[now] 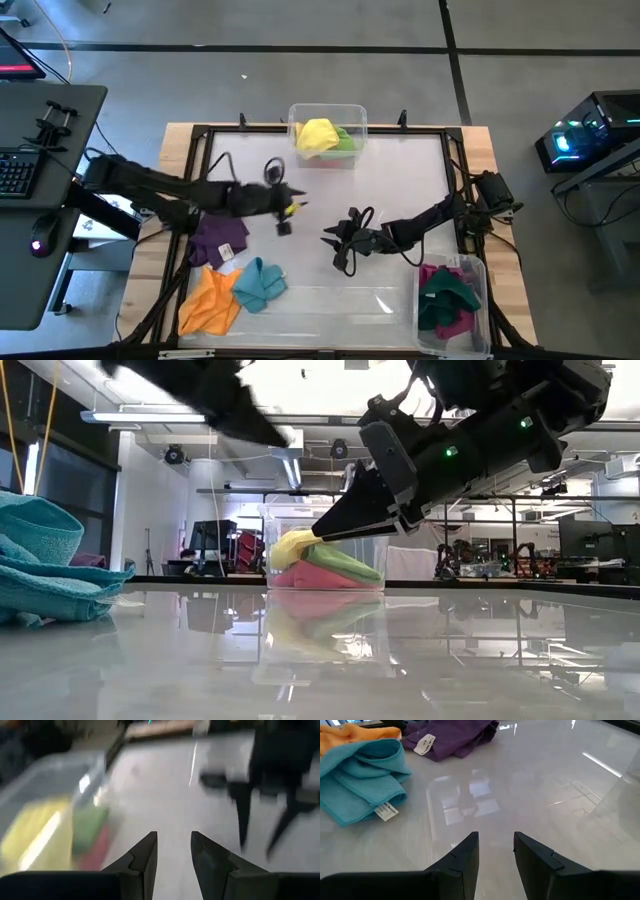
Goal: Sort towels by color in basket
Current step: Put the purple microfiber cloth into the bottom transparent bin
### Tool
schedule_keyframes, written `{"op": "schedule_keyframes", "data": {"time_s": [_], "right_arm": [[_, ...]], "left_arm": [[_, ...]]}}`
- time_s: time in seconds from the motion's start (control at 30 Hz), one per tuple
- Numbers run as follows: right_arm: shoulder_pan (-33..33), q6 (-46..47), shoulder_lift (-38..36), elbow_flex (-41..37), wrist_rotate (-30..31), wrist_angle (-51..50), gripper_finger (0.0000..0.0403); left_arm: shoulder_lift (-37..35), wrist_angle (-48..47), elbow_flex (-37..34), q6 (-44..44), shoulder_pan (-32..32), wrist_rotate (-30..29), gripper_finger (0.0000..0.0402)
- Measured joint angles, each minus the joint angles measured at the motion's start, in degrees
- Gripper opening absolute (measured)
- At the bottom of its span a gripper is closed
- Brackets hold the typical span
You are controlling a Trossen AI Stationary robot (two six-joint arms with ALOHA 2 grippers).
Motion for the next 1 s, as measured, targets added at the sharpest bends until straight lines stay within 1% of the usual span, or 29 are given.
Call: {"op": "schedule_keyframes", "data": {"time_s": [0.17,0.27,0.33,0.43,0.63,0.77,0.93,1.0], "right_arm": [[-0.03,-0.26,0.22,0.0,0.01,-0.08,0.0119],[-0.15,-1.14,0.96,0.0,1.31,0.14,0.0119],[-0.15,-1.19,1.77,0.0,3.08,0.49,0.0119],[-0.15,-0.42,3.26,-0.02,4.58,2.3,0.0119],[-0.15,0.15,6.24,-0.02,4.46,5.8,0.0119],[-0.15,0.16,7.39,-0.02,4.28,6.3,0.0119],[-0.15,0.13,7.5,-0.02,4.16,6.53,0.0119],[-0.15,-0.02,7.5,-0.02,4.15,6.77,0.0119]], "left_arm": [[-7.42,-20.94,-1.36,-16.89,-8.88,-9.92,0.0103],[-9.98,-29.02,-1.34,-24.22,-13.83,-12.37,0.0103],[-10.9,-32.12,-1.36,-27.48,-16.66,-12.96,0.0103],[-11.25,-34.95,-1.34,-31.24,-20.1,-13.2,0.0103],[-10.85,-39.73,-1.36,-38.87,-24.58,-13.17,0.0103],[-10.12,-40.15,-1.36,-40.89,-27.05,-13.05,0.0103],[-8.16,-38.15,-1.36,-43.43,-30.55,-13.17,0.0103],[-7.02,-38.43,-1.36,-44.58,-32.45,-11.84,0.0103]]}}
